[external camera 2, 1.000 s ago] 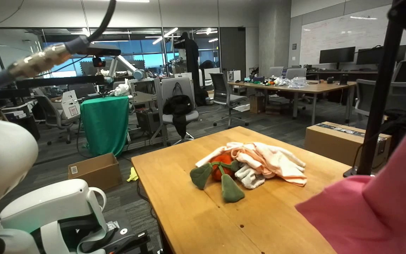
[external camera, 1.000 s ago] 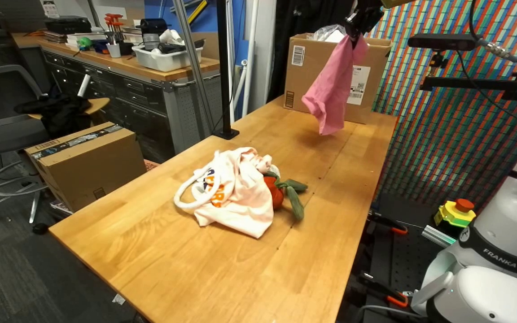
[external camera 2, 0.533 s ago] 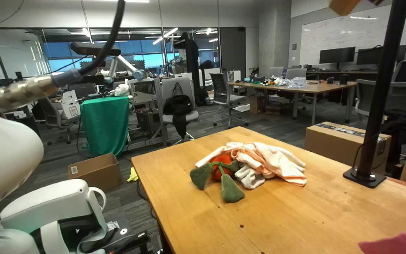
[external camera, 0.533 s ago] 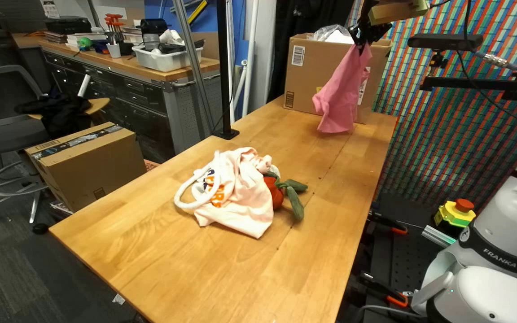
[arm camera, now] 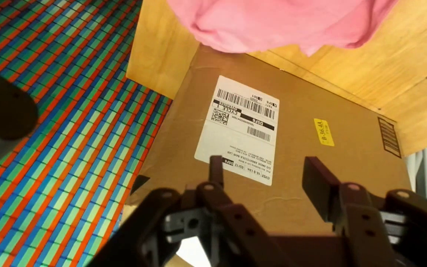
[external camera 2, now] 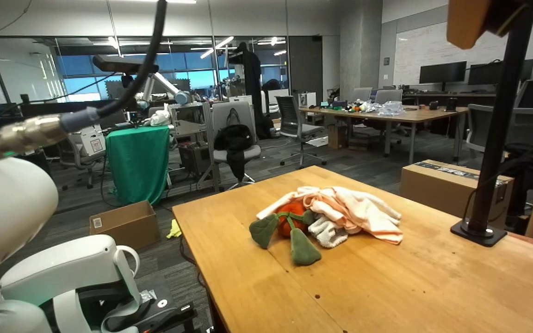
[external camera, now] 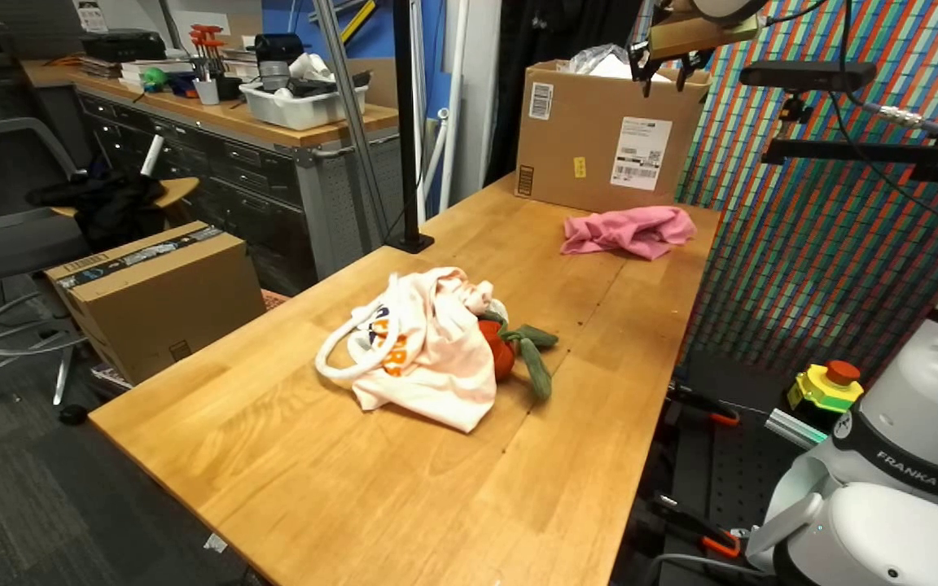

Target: Separate the clothes, rope and plush toy on the table

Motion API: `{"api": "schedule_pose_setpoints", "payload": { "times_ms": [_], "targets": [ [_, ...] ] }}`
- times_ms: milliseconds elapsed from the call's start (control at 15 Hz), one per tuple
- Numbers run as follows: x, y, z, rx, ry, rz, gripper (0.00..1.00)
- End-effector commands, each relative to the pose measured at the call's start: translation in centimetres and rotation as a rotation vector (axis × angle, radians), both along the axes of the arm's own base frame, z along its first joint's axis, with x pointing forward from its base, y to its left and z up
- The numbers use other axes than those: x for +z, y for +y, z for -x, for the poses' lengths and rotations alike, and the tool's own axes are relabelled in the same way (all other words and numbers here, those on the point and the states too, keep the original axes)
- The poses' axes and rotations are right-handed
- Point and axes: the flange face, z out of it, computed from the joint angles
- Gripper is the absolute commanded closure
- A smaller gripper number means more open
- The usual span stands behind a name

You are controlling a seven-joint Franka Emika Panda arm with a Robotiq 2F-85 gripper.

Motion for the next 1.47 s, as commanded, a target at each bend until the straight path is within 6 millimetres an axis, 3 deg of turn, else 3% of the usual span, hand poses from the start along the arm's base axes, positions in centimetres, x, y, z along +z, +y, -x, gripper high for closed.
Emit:
{"api": "schedule_pose_setpoints", "payload": {
  "times_ms": [0, 133, 333, 533, 800, 1067, 1400],
  "targets": [
    [0.3, 3.3, -1.3, 0.062, 0.027, 0.011, 0.08],
    [-0.4, 7.0, -2.9, 0.198, 0.052, -0.040, 0.00],
    [-2.9, 14.2, -6.0, 0.343, 0.078, -0.124, 0.00],
    [-5.1, 21.3, -7.9, 0.490, 0.114, -0.210, 0.00],
    [-8.2, 29.1, -9.8, 0.675, 0.178, -0.331, 0.00],
    [-11.3, 34.2, -10.8, 0.853, 0.266, -0.447, 0.00],
    [-15.2, 38.2, -12.1, 1.088, 0.419, -0.522, 0.00]
  ]
}}
